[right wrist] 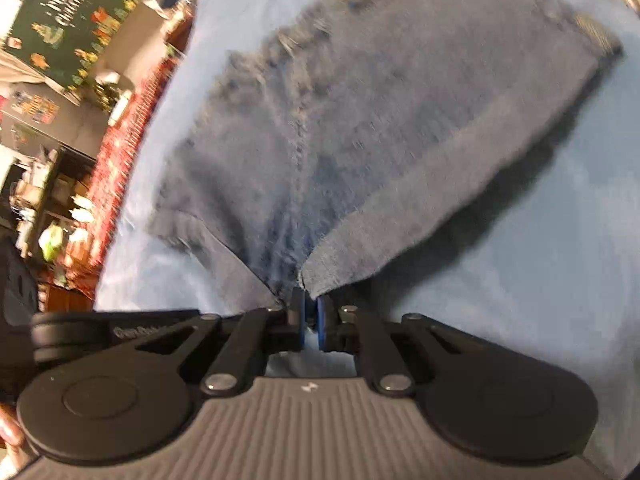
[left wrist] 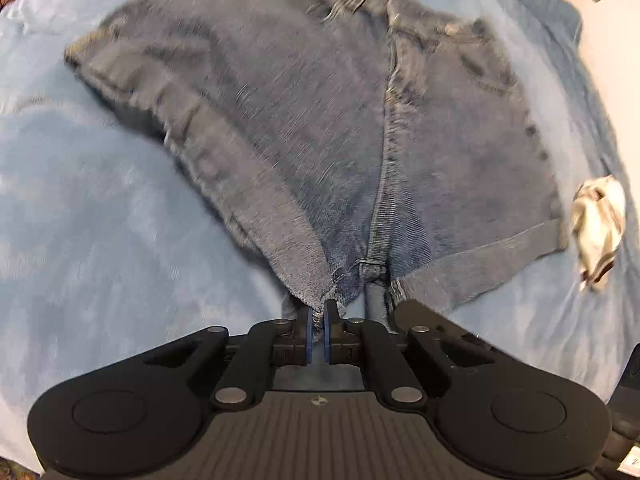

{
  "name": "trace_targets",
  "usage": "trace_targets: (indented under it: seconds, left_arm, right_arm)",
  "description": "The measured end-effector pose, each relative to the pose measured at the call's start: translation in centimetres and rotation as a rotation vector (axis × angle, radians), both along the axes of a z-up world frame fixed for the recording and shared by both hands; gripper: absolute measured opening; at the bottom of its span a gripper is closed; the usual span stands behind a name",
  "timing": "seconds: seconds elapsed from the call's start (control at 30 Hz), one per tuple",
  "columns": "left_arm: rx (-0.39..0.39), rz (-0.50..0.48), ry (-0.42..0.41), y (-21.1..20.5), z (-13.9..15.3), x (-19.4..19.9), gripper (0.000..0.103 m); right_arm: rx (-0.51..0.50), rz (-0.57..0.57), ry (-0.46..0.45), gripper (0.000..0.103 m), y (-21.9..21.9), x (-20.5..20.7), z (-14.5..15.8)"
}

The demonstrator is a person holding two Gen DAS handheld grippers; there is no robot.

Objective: Fold clothes

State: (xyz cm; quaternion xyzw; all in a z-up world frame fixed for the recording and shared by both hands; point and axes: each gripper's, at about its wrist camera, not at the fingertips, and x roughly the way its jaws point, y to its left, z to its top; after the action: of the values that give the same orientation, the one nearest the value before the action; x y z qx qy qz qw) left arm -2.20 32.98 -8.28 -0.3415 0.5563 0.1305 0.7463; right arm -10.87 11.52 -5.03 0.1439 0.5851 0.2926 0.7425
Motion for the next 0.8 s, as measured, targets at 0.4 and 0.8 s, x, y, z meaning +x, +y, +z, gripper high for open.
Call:
trace_targets:
  seconds: [0.4, 0.8]
  left_arm:
    - [0.079, -0.086, 0.002, -1.0, 3.0, 0.2, 0.009]
    - [0.222, -0.177, 0.052, -5.8, 0.5, 1.5, 0.026]
  right_arm:
    - [0.036, -0.022, -0.05, 0.019, -4.6, 1.0, 2.1]
    - [-0.358, 0.011, -0.42, 0.029, -15.0, 10.2, 6.2]
